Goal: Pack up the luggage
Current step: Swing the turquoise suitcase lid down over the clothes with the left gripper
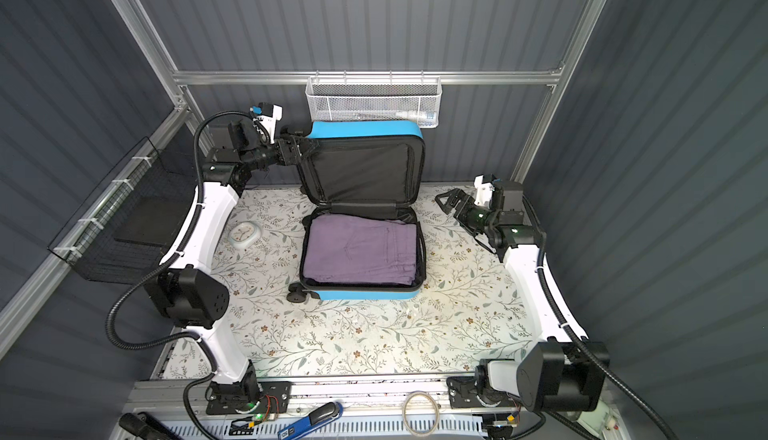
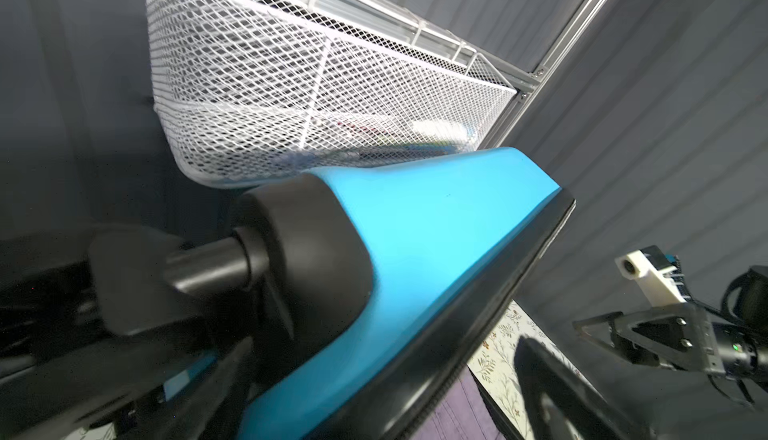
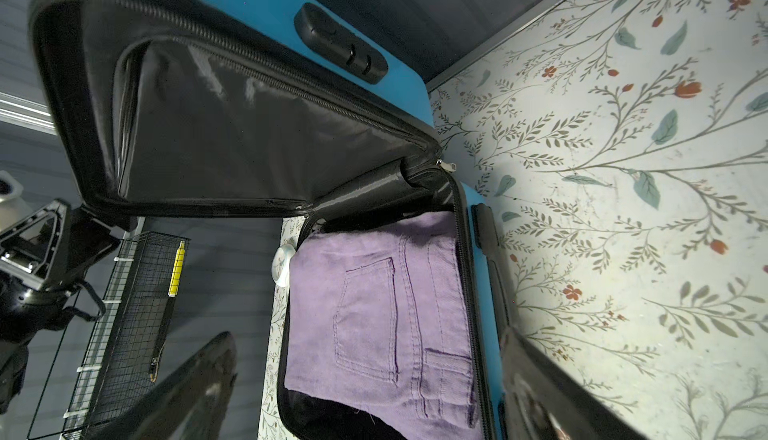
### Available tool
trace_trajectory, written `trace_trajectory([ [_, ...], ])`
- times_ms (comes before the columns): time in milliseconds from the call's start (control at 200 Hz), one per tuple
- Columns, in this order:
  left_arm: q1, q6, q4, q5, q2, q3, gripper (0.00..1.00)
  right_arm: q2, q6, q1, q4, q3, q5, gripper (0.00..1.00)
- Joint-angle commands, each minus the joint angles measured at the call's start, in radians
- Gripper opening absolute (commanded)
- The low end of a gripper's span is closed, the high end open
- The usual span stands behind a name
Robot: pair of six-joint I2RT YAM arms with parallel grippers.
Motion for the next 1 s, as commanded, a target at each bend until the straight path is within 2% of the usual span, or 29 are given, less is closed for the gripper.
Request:
trace_trajectory([
  [0, -0.013, -0.007, 0.036, 0.086, -0.128, -0.146, 1.0, -0.029, 0.016, -0.006, 0.008, -0.022, -0.007, 0.99],
  [160, -0.013, -0.034, 0.067, 0.066, -0.352, -0.4, 1.0, -0.067, 0.021, -0.016, 0.009, -0.068, 0.012, 0.99],
  [315, -0.013, -0.088, 0.063, 0.067, -0.652, -0.64, 1.0, -0.129, 0.034, -0.044, 0.019, -0.142, 0.037, 0.99],
  [405, -0.013, -0.082, 0.011, -0.011, -0.809, -0.74, 1.0, -0.133, 0.028, -0.051, 0.013, -0.165, 0.029, 0.99],
  [500, -0.013, -0.049, -0.073, -0.136, -0.892, -0.784, 1.0, -0.125, 0.02, -0.051, 0.01, -0.179, 0.017, 0.99],
  [600, -0.013, -0.063, -0.11, -0.258, -0.882, -0.793, 1.0, -0.109, 0.023, -0.051, 0.028, -0.19, 0.0, 0.99],
  [720, -0.011, -0.067, -0.151, -0.357, -0.77, -0.748, 1.0, -0.056, 0.02, -0.041, 0.044, -0.183, -0.039, 0.98],
  [850, -0.01, -0.054, -0.145, -0.365, -0.623, -0.691, 1.0, 0.009, 0.017, 0.0, 0.073, -0.174, -0.055, 0.98],
  [995, 0.008, -0.052, -0.081, -0.3, -0.506, -0.684, 1.0, 0.076, 0.02, 0.047, 0.106, -0.155, -0.063, 0.98],
])
